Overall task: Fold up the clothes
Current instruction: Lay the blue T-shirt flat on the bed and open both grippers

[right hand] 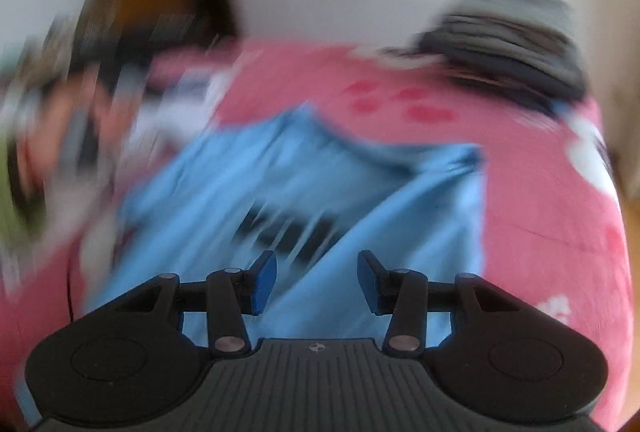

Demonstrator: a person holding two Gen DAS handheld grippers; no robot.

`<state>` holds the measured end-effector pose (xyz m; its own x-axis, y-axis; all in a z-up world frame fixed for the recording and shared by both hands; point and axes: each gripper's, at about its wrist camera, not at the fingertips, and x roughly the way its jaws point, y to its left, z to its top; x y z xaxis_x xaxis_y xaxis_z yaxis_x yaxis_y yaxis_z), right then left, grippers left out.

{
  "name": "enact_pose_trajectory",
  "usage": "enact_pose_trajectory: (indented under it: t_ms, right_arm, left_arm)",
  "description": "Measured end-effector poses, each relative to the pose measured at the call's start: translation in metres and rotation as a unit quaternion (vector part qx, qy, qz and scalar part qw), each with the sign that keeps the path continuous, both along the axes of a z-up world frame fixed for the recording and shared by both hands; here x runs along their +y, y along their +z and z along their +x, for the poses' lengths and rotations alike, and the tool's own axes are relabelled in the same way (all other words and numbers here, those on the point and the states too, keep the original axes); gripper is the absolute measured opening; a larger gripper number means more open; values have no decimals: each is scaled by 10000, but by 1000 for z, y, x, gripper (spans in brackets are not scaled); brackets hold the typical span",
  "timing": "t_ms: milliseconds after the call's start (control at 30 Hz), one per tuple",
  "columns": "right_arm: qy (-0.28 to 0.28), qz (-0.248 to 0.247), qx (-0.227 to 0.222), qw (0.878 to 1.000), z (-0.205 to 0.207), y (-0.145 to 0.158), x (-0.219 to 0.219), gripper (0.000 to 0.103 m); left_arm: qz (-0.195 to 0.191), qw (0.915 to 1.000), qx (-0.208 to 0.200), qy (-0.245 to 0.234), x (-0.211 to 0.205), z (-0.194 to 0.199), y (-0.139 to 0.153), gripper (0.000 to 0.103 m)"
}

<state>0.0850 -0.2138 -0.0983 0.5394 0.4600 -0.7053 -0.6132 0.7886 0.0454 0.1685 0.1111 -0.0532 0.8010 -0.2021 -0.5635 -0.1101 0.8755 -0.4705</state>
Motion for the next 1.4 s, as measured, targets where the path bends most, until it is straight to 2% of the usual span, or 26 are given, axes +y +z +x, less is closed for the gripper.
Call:
enact_pose_trajectory:
  t_ms: [67, 133, 200, 267, 333, 433, 500, 567, 633, 667, 700, 767, 867, 933, 1000, 1033, 1100, 1133, 1167, 1200, 1267, 1333, 1400]
  right_arm:
    - [75, -345, -19, 9994, -5, -13, 10, 46]
    - [16, -521, 200, 9984, 0, -25, 12, 38]
    - [-83, -530, 245, 9983, 3, -29, 8, 15]
    - [-265, -463, 204, 9984, 6, -26, 2, 2]
    - [-547, -254, 1, 9982, 8, -9, -10, 2]
    - [-1555, 381, -270, 9867, 27, 24, -55, 2]
    - [-2332, 751, -333, 9689, 44, 38, -88, 2]
    - [-3088, 968, -293, 9457, 59, 43, -122, 5]
    - [-3641, 1058, -185, 9251, 68, 44, -146, 6]
    - [-3859, 1078, -123, 9161, 69, 44, -155, 8]
    - [-3937, 1177, -103, 9116, 65, 44, -159, 12]
    - [-3971, 1381, -122, 9072, 53, 45, -160, 17]
    - [-3781, 1523, -178, 9130, 35, 45, -145, 18]
    - [-3601, 1586, -169, 9192, 26, 47, -131, 18]
    - [-3376, 1638, -167, 9268, 18, 50, -116, 18]
    - [-3275, 1613, -170, 9308, 15, 52, -109, 18]
    - [-3091, 1533, -175, 9384, 11, 53, -95, 18]
    - [-3006, 1497, -143, 9418, 10, 52, -89, 18]
    - [-2919, 1464, -107, 9451, 9, 52, -82, 18]
    - [-2831, 1430, -70, 9483, 7, 51, -76, 18]
    - [-2642, 1423, 33, 9539, 6, 49, -66, 19]
    - [-2435, 1429, 87, 9593, 2, 48, -57, 19]
    - [-2225, 1455, 117, 9640, -1, 50, -48, 20]
  left_arm:
    - [213, 9996, 63, -150, -1, -21, 7, 78]
    - [435, 9984, 177, -315, -5, -39, 6, 81]
    - [704, 9955, 370, -524, -12, -53, -5, 81]
    - [1104, 9910, 442, -615, -21, -60, -16, 81]
    - [1510, 9848, 502, -691, -29, -65, -27, 81]
    - [2055, 9743, 492, -784, -40, -68, -40, 80]
    - [2277, 9691, 541, -776, -43, -65, -46, 74]
    - [2400, 9657, 679, -718, -42, -64, -51, 50]
    - [2143, 9718, 754, -627, -34, -66, -51, 44]
    - [2027, 9748, 732, -569, -30, -67, -50, 30]
    - [1917, 9776, 699, -510, -26, -67, -48, 25]
    - [1799, 9810, 614, -399, -20, -68, -44, 6]
    - [1906, 9805, 419, -212, -15, -65, -32, 5]
    - [2234, 9747, 100, 53, -14, -58, -15, 4]
    - [2657, 9630, -161, 428, -12, -47, 0, 5]
    - [2786, 9582, -161, 637, -9, -39, 4, 7]
    - [3028, 9491, 91, 865, -4, -19, -1, 20]
    - [3087, 9460, 369, 915, -1, -8, -8, 36]
    - [3010, 9472, 525, 968, 1, -4, -11, 47]
    - [2908, 9491, 653, 1021, 4, -1, -14, 50]
    - [2657, 9562, 571, 1086, 10, -10, -13, 70]
    - [2477, 9612, 480, 1119, 13, -24, -8, 80]
    - [2344, 9652, 400, 1091, 16, -40, 1, 81]
